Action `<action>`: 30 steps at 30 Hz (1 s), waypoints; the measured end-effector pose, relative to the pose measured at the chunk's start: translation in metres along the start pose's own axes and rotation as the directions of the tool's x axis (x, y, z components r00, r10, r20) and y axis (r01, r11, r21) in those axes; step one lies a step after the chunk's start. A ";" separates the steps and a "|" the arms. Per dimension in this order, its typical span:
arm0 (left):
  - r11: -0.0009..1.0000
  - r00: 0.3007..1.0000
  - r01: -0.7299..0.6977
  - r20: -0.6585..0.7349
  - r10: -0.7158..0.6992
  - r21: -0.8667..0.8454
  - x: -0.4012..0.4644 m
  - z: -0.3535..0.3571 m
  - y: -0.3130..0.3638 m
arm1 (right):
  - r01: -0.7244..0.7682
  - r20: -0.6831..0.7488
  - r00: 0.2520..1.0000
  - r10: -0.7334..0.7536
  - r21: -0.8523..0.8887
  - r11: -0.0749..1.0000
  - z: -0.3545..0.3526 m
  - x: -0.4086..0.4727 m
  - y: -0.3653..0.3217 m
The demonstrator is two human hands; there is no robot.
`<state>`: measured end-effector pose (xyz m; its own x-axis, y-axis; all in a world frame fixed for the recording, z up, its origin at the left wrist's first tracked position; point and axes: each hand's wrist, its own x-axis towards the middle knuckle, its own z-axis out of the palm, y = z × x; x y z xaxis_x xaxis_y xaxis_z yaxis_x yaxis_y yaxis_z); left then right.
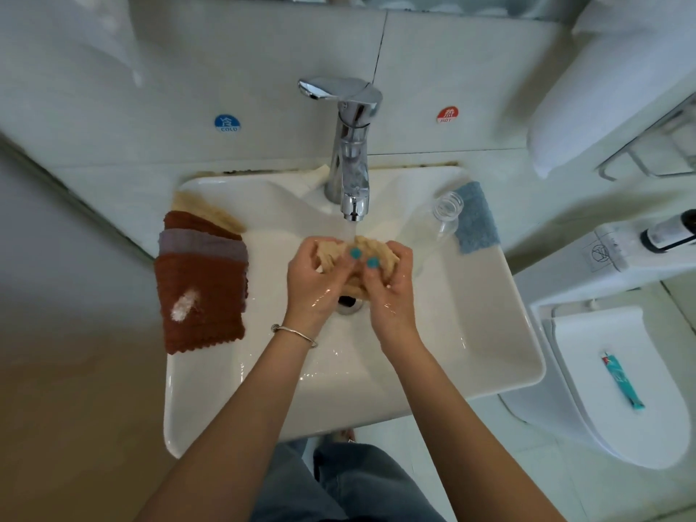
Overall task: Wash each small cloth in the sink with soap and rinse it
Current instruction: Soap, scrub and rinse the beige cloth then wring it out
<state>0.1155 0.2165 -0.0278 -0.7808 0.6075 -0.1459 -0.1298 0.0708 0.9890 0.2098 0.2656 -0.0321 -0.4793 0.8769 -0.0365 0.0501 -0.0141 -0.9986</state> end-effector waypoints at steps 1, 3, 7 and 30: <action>0.999 0.999 -0.002 0.037 0.001 0.047 0.001 0.005 -0.001 | -0.011 -0.030 0.999 0.012 0.013 1.000 -0.007 -0.004 0.002; 0.994 0.997 0.013 0.074 -0.022 0.111 0.000 0.012 -0.001 | -0.033 -0.036 0.999 0.033 0.011 0.999 -0.015 -0.007 0.003; 0.988 0.998 0.057 -0.015 -0.056 0.147 0.002 0.001 0.000 | -0.017 0.038 0.999 0.019 -0.064 0.998 0.003 0.000 -0.004; 0.993 0.993 0.098 0.055 -0.102 0.062 0.006 -0.015 -0.012 | -0.017 0.007 1.000 0.017 -0.063 0.998 0.017 0.014 -0.010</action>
<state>0.1031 0.2079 -0.0407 -0.7287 0.6398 -0.2441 -0.1674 0.1792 0.9695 0.1879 0.2695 -0.0235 -0.4846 0.8731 -0.0537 0.1127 0.0014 -0.9936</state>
